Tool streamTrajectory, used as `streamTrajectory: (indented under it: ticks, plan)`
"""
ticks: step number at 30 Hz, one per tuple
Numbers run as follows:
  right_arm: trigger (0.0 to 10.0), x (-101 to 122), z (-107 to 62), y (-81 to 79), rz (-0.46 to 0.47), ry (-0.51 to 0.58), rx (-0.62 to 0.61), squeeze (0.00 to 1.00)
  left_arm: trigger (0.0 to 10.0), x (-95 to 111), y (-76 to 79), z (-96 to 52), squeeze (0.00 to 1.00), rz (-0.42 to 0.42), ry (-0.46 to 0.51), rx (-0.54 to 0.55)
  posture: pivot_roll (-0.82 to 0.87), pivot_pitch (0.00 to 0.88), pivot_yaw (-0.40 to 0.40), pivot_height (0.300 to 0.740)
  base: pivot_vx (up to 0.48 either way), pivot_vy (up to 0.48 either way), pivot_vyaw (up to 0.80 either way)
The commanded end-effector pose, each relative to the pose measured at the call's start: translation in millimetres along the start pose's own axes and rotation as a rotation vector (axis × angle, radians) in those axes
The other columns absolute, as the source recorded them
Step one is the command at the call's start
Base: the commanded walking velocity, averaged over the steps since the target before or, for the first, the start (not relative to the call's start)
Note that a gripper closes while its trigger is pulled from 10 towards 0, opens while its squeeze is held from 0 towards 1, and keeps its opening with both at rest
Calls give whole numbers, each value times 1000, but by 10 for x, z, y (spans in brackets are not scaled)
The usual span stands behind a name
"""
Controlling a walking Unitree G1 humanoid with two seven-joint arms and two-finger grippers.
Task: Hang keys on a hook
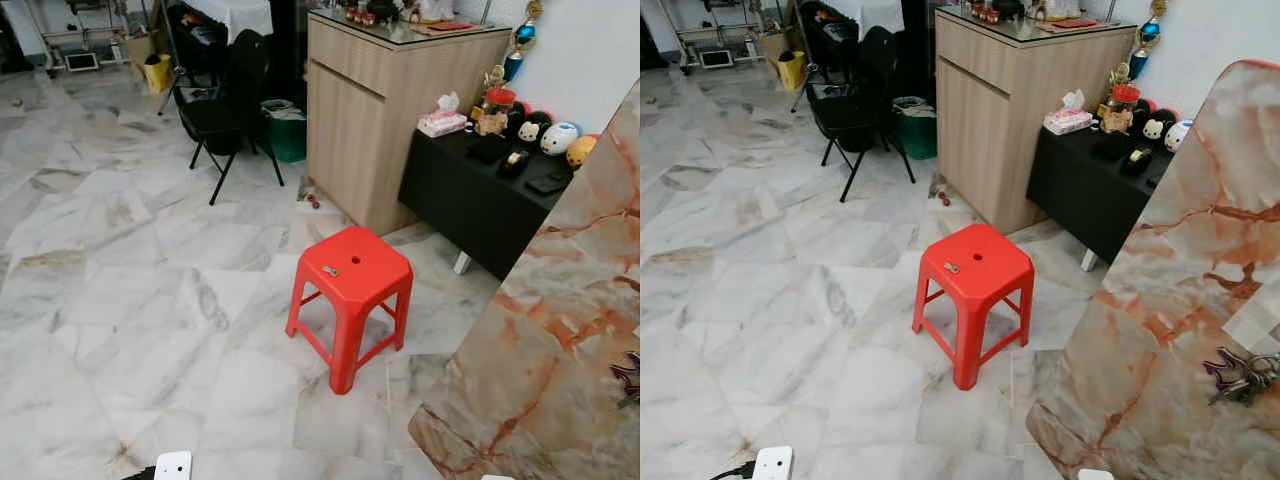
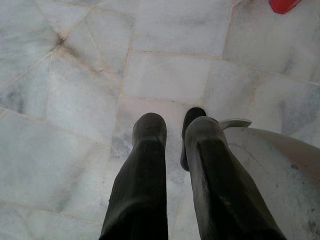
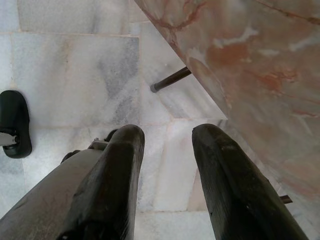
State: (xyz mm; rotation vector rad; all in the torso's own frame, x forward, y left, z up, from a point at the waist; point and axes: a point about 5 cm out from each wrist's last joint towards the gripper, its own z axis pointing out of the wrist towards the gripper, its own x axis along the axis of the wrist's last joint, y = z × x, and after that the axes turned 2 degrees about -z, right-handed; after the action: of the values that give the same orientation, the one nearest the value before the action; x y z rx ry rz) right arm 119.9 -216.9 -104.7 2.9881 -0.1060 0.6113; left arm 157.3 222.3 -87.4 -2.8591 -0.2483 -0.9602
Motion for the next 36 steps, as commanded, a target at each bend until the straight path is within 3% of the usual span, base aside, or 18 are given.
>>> streamTrajectory:
  ticks: [1,14,16,36]
  plan:
    - [10000,9,-1,26,14,4,-11,0,10000,-24,-9,-4,0,-14,-13,7,171,0,-58,740,0,0,0]
    - [10000,42,2,1,-38,19,1,0,10000,-13,-26,-1,0,5,-17,6,170,0,-52,740,0,0,0]
    - [10000,53,3,-6,-72,20,14,0,10000,-12,-27,0,0,5,-18,6,170,0,-52,740,0,0,800]
    - [10000,53,4,-26,-85,18,36,0,10000,-13,-27,0,0,10,-23,-8,166,0,-47,740,0,0,800]
